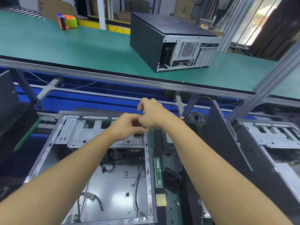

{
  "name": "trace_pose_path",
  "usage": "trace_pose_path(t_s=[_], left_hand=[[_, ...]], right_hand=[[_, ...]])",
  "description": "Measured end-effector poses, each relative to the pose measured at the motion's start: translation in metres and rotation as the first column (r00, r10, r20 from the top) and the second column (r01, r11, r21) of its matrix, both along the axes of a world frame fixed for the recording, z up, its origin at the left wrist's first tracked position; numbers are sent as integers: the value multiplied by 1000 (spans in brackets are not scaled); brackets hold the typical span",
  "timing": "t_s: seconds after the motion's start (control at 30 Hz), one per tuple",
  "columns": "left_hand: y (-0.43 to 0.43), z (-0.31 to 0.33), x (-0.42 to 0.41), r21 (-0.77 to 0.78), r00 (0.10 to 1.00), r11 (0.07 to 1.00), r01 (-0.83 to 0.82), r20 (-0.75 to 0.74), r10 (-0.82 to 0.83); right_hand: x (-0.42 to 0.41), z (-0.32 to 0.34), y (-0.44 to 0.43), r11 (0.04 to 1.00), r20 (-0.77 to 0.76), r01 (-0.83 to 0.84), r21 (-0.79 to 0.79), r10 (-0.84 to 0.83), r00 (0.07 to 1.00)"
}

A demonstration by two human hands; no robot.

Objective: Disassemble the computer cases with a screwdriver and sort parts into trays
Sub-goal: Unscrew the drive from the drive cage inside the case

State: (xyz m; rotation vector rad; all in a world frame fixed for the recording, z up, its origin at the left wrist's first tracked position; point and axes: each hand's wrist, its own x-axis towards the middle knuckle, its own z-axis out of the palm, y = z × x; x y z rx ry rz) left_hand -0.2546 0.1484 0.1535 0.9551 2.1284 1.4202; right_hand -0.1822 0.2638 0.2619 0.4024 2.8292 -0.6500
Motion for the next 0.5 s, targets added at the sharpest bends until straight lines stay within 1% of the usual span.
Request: trace_pose_path(t_s=[0.03, 0.13, 0.2, 0.23, 0.27, 0.37, 0.4, 0.5], left_hand=[[3, -1, 0, -30, 999, 999, -36, -33, 35], [14, -6, 3, -119, 992, 989, -83, -102, 71], [13, -11, 2, -93, 995, 994, -53, -95, 44], [9, -14, 0, -79, 996, 996, -43, -80, 36], [4, -18, -3, -106, 996, 993, -47, -82, 38], [-8, -35, -6, -361, 980, 930, -65, -200, -9], [-8, -39, -4, -405, 972, 912, -59, -231, -39], [3, -46, 4, -445, 946, 891, -89, -317, -63]], right_hand=[[0, -1, -1, 1000, -8, 16, 21, -16, 1000], [1, -8, -3, 979, -74, 92, 179, -80, 994], [1, -10, -2, 972, -131, 103, 210, -76, 988], [1, -11, -1, 976, -144, 83, 200, -54, 988], [0, -10, 2, 983, -142, 53, 173, -28, 989], [0, -6, 7, 999, -96, -11, 45, 15, 995], [0, -5, 7, 1000, -95, -12, 15, 14, 995], [1, -10, 5, 1000, -113, -12, -15, 10, 993]])
